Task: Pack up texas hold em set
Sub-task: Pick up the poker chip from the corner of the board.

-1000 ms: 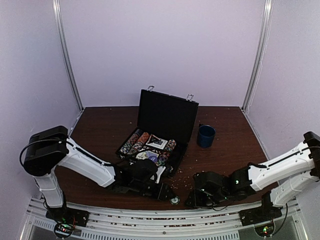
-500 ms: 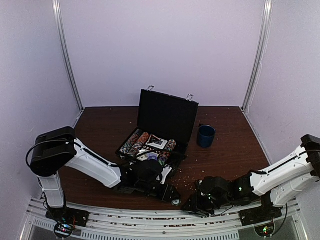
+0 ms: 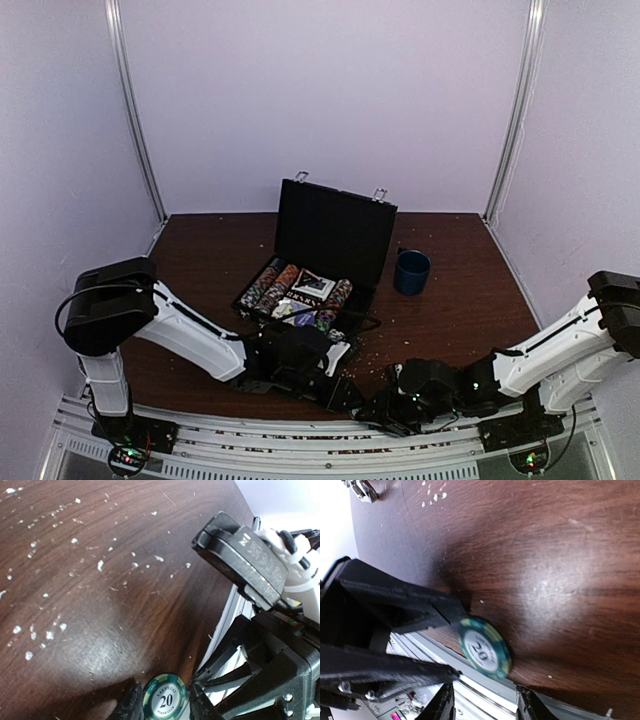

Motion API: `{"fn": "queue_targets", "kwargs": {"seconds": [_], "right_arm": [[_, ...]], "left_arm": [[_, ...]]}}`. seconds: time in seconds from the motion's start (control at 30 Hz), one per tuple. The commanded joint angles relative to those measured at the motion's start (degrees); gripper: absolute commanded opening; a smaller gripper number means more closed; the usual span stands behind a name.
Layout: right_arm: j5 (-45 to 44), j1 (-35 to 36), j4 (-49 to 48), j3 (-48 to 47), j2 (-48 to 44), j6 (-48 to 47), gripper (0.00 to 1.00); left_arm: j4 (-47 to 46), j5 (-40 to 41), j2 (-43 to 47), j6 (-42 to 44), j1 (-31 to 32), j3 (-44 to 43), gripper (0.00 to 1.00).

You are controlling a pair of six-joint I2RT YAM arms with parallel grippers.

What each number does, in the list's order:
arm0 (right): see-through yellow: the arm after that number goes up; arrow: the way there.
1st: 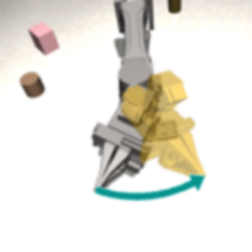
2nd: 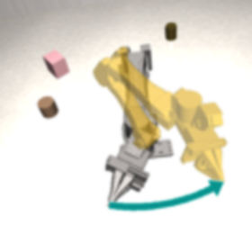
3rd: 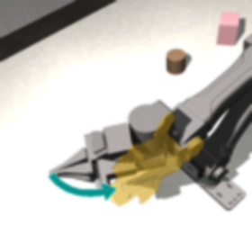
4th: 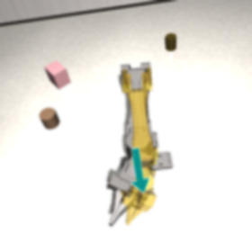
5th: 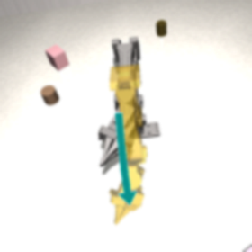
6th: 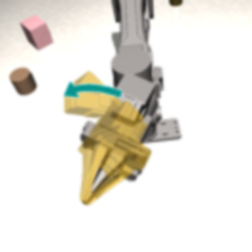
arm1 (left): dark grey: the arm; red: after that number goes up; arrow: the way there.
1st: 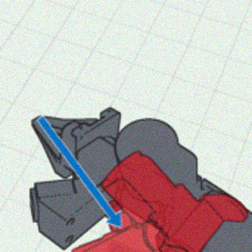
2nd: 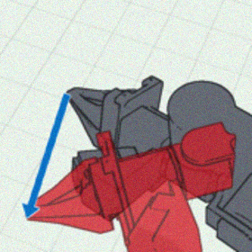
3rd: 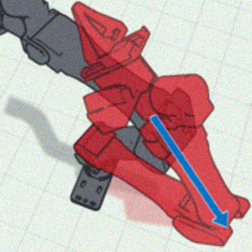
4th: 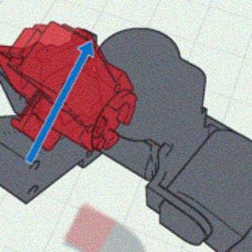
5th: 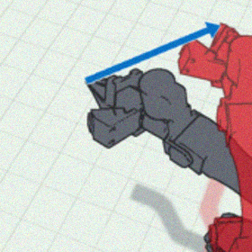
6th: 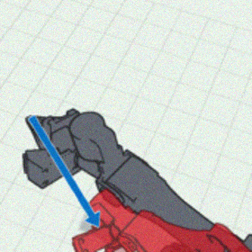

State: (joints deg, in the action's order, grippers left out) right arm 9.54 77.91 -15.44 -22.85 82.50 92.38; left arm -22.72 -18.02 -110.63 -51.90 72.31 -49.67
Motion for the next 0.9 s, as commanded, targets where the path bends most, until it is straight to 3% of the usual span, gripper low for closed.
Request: {"fn": "queue_targets", "kwargs": {"seconds": [0.0,0.5,0.87], "right_arm": [[-4.4,0.4,0.2,1.9,2.9,2.3,0.4],[-7.9,1.0,-0.3,2.1,4.4,5.2,0.34],[-10.8,1.1,-3.6,2.5,4.4,8.0,0.23]], "left_arm": [[1.5,-1.3,-1.9,-0.1,1.2,0.3,0.34],[-5.4,-3.4,-1.9,-6.4,3.6,3.5,0.29],[-6.3,-3.7,-1.2,-7.6,4.3,5.0,0.25]]}}
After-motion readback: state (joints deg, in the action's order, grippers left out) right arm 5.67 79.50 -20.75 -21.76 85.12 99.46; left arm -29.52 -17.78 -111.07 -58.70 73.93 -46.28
